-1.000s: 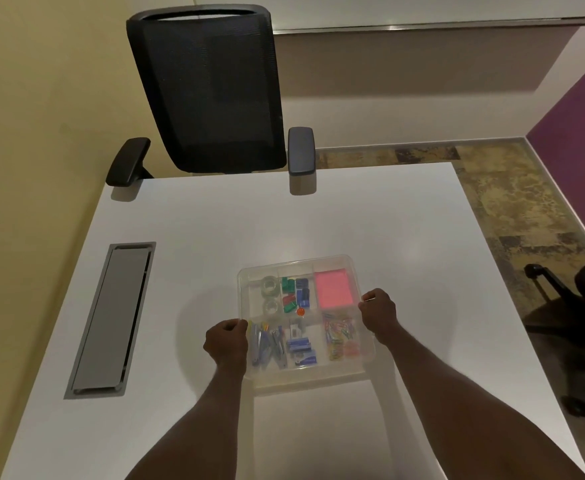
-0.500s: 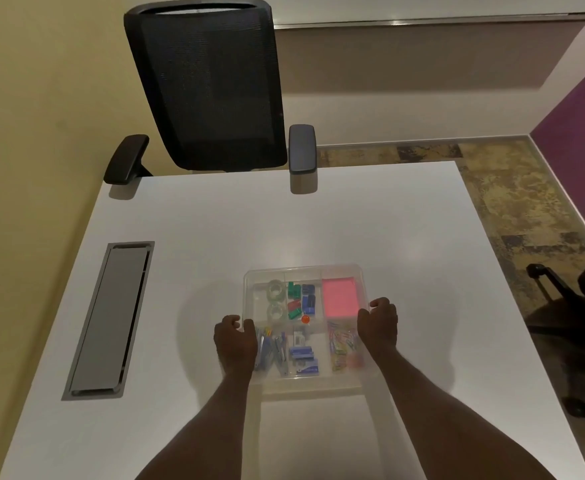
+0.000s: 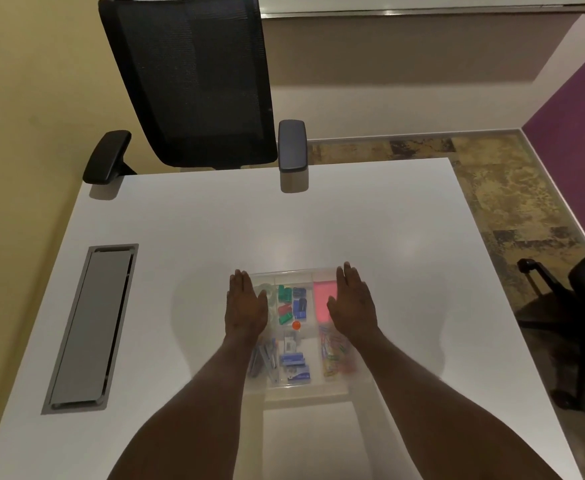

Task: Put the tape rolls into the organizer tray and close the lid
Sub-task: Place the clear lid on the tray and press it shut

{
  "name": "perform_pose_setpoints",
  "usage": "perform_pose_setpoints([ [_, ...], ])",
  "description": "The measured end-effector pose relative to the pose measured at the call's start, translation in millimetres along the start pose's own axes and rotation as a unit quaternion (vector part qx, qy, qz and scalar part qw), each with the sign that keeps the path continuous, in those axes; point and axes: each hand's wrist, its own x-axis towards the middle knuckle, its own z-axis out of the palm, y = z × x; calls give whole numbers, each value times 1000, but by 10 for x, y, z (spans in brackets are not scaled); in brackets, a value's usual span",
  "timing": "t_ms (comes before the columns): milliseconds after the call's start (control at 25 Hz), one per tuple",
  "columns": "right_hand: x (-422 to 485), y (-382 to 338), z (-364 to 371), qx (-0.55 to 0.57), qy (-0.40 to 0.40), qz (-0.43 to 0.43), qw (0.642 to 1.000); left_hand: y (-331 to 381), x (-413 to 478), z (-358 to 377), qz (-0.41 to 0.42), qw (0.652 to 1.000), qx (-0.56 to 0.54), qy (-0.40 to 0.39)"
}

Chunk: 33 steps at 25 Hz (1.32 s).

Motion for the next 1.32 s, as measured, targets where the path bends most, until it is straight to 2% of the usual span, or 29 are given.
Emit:
perform_pose_setpoints([
  [360, 41, -18, 64, -18, 0, 16, 1000, 10, 114, -149, 2, 994, 102, -48],
  [680, 95, -55, 49, -55, -36, 24, 998, 122, 86, -131, 10, 990, 121, -75],
  [800, 72, -31, 86, -49, -32, 19, 998, 136, 15, -10, 40, 982, 169, -77],
  [1000, 37, 37, 88, -53, -35, 1, 998, 293, 161, -148, 10, 963, 237, -128],
  [1080, 35, 16, 78, -54, -38, 3, 998, 400, 181, -163, 51, 959, 253, -120],
  [1200, 21, 27, 70, -54, -38, -5, 998, 548, 19, 34, 172, 945, 247, -129],
  [1320, -22, 74, 82, -39, -44, -15, 998, 692, -92, 255, 159, 942, 242, -171],
])
